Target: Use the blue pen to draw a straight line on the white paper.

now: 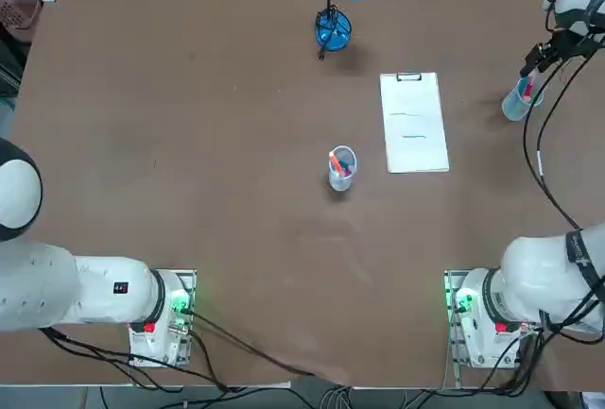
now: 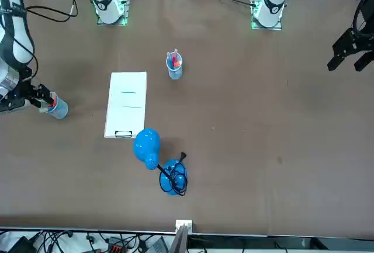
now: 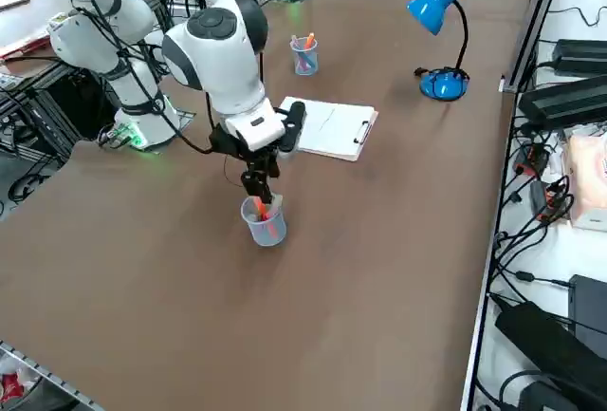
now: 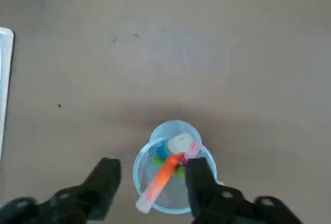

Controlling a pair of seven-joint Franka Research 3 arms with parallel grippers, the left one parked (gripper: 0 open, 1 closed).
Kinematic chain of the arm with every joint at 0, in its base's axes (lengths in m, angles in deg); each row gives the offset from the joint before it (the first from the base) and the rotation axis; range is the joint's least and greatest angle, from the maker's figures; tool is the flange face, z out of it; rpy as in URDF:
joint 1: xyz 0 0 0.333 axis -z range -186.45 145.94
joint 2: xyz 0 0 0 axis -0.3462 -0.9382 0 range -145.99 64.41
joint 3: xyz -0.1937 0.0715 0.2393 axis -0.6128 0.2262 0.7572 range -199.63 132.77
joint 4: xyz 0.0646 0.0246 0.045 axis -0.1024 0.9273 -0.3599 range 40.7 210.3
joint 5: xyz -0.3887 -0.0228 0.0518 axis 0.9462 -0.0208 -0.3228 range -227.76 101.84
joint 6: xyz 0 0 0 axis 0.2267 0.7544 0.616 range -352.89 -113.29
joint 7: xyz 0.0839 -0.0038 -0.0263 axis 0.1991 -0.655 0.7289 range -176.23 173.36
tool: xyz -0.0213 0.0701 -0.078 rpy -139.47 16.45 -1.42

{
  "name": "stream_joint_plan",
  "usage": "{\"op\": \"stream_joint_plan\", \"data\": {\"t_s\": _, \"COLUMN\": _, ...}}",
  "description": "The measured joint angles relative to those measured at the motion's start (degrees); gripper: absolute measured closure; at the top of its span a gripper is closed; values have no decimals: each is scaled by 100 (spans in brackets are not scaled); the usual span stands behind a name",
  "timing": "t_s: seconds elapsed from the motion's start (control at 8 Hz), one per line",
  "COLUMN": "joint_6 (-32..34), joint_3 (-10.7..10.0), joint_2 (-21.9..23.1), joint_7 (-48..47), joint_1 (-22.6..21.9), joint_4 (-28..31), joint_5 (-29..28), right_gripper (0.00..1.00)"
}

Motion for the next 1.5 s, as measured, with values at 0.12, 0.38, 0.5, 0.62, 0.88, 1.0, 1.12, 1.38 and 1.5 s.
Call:
{"op": "stream_joint_plan", "data": {"t_s": 0.12, "joint_6": 28, "joint_3": 31, "joint_2": 51, "joint_7": 0, "joint_1": -6, "joint_4": -81, "joint_5": -1, "right_gripper": 0}}
{"op": "stream_joint_plan", "data": {"t_s": 0.38, "joint_6": 560, "joint_3": 78, "joint_2": 186, "joint_7": -2, "joint_1": -63, "joint_4": -472, "joint_5": -12, "right_gripper": 0}}
{"op": "stream_joint_plan", "data": {"t_s": 0.5, "joint_6": 991, "joint_3": 91, "joint_2": 240, "joint_7": -20, "joint_1": -130, "joint_4": -783, "joint_5": -24, "right_gripper": 0}}
{"op": "stream_joint_plan", "data": {"t_s": 0.62, "joint_6": 1383, "joint_3": 95, "joint_2": 273, "joint_7": -130, "joint_1": -238, "joint_4": -1115, "joint_5": -46, "right_gripper": 0}}
{"op": "stream_joint_plan", "data": {"t_s": 0.88, "joint_6": 2150, "joint_3": 107, "joint_2": 297, "joint_7": -721, "joint_1": -582, "joint_4": -1785, "joint_5": -59, "right_gripper": 0}}
{"op": "stream_joint_plan", "data": {"t_s": 1.0, "joint_6": 2529, "joint_3": 116, "joint_2": 314, "joint_7": -1088, "joint_1": -795, "joint_4": -2101, "joint_5": -60, "right_gripper": 0}}
{"op": "stream_joint_plan", "data": {"t_s": 1.12, "joint_6": 2895, "joint_3": 120, "joint_2": 329, "joint_7": -1452, "joint_1": -1008, "joint_4": -2419, "joint_5": -60, "right_gripper": 0}}
{"op": "stream_joint_plan", "data": {"t_s": 1.38, "joint_6": 3612, "joint_3": 131, "joint_2": 353, "joint_7": -2097, "joint_1": -1331, "joint_4": -3049, "joint_5": -59, "right_gripper": 0}}
{"op": "stream_joint_plan", "data": {"t_s": 1.5, "joint_6": 3891, "joint_3": 135, "joint_2": 395, "joint_7": -2388, "joint_1": -1457, "joint_4": -3285, "joint_5": -59, "right_gripper": 0}}
